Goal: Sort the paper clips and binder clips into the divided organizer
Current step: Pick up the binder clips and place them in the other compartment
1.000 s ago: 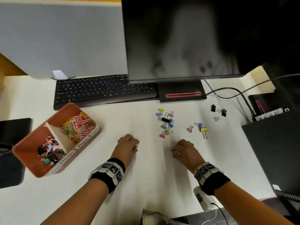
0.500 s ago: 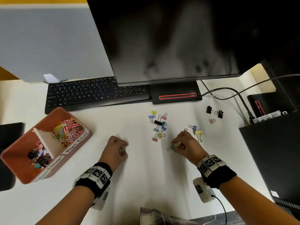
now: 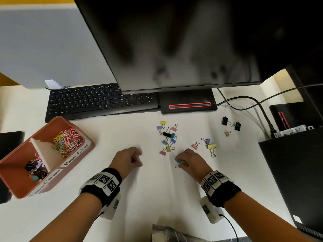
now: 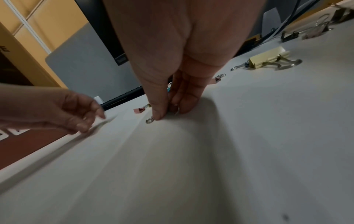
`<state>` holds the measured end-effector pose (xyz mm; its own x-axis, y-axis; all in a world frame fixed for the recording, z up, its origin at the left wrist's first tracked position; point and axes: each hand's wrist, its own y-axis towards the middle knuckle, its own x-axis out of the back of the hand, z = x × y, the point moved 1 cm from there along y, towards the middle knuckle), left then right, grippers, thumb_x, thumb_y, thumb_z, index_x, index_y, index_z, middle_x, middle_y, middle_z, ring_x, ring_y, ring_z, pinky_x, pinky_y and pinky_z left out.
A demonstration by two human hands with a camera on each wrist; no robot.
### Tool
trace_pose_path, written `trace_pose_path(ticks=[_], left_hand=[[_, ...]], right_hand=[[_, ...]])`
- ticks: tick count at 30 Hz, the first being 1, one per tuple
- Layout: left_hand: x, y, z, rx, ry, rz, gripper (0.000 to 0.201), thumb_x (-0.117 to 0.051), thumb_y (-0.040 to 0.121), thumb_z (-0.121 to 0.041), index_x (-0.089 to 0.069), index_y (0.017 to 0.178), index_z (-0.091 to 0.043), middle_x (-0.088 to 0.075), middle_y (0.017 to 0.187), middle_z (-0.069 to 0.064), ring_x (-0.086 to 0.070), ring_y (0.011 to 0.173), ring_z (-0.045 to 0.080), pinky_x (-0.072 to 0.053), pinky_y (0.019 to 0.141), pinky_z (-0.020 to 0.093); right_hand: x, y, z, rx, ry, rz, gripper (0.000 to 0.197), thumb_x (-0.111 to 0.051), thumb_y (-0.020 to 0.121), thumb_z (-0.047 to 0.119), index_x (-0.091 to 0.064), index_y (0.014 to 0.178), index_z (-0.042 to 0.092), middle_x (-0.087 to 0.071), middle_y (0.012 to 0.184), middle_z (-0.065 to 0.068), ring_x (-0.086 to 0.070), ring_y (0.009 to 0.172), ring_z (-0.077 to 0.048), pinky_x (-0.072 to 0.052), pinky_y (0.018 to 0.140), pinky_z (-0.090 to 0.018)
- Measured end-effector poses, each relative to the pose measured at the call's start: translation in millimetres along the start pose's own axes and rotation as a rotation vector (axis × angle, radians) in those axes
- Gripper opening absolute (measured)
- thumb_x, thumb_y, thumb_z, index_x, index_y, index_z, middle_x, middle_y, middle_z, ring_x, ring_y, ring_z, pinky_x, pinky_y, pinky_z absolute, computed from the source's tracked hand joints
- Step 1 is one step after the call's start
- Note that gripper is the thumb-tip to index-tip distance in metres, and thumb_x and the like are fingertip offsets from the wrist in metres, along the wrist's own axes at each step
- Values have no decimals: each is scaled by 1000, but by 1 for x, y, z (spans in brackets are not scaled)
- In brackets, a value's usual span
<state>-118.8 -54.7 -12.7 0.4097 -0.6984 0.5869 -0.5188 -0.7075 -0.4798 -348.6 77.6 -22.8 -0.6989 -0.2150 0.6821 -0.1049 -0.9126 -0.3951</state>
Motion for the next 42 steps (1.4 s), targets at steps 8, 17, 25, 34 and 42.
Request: trace_pose_path(ticks=[8, 17, 25, 34, 42], left_hand=[[-46, 30, -68, -107, 10, 5, 67, -70, 75, -2, -43, 132, -23, -40, 118, 3, -58, 69, 17, -41, 74, 14], [-52, 42, -70, -95, 195, -49, 19, -59, 83, -8, -63, 101, -11, -50, 106, 7, -59, 88, 25, -43, 77, 23], [-47, 41, -55, -104, 173, -64, 7, -63, 82, -9, -62, 90, -9, -44, 92, 0, -54, 76, 20, -42, 71, 24], [-44, 40, -44, -128, 147, -86, 6, -66, 80, -13, -64, 85, -10, -47, 86, -1, -49, 71, 16, -39, 67, 22], [-31, 20, -27, -128, 54, -117, 8, -71, 75, -12, -65, 80, -10, -54, 82, 1, -53, 68, 17, -39, 67, 20]], right_hand=[[1, 6, 3, 39, -34, 39, 18, -67, 81, 16, -63, 98, 10, -53, 107, -4, -46, 76, -12, -37, 74, -20], [18, 25, 6, 36, 58, -127, 9, -71, 77, 9, -67, 85, 8, -48, 91, 0, -50, 70, -15, -41, 70, -22], [25, 50, 23, -26, 139, -42, 62, -72, 75, 4, -50, 129, 23, -31, 133, 1, -55, 82, -14, -45, 85, -21], [14, 54, 32, -110, 129, -163, 25, -62, 82, 5, -61, 107, 11, -54, 113, -9, -57, 101, -24, -47, 94, -35], [11, 60, 41, -122, 47, -64, 26, -52, 87, 3, -60, 110, 10, -57, 112, -12, -59, 98, -25, -49, 86, -31]])
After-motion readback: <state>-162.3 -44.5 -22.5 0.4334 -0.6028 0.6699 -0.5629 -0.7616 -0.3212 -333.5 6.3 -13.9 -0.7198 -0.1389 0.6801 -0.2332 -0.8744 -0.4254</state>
